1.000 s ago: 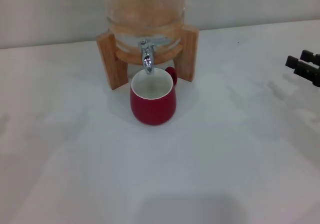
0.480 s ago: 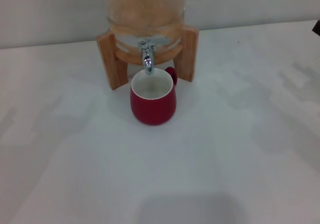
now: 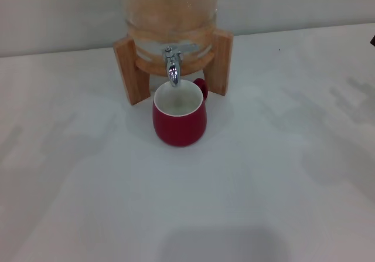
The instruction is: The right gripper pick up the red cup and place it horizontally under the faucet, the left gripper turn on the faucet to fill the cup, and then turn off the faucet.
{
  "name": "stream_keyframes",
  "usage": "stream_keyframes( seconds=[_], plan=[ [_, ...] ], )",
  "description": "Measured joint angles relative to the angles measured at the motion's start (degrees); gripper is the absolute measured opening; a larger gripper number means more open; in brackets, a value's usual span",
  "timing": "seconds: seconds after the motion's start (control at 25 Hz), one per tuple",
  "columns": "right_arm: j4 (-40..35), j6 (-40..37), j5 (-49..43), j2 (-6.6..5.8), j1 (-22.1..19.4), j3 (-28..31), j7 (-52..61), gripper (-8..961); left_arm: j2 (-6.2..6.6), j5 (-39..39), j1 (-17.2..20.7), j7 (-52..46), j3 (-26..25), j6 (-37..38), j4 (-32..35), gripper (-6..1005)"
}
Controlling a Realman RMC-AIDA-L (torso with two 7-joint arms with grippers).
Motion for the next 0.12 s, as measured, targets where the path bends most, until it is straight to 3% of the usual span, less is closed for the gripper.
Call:
stream_keyframes(
  seconds=[0.12],
  plan=[
    [0.0,0.0,-0.1,0.0,0.0,-0.2,0.0,576,-0.09,0.0,0.0,0.0,0.0,-0.5,0.1,784]
  ],
)
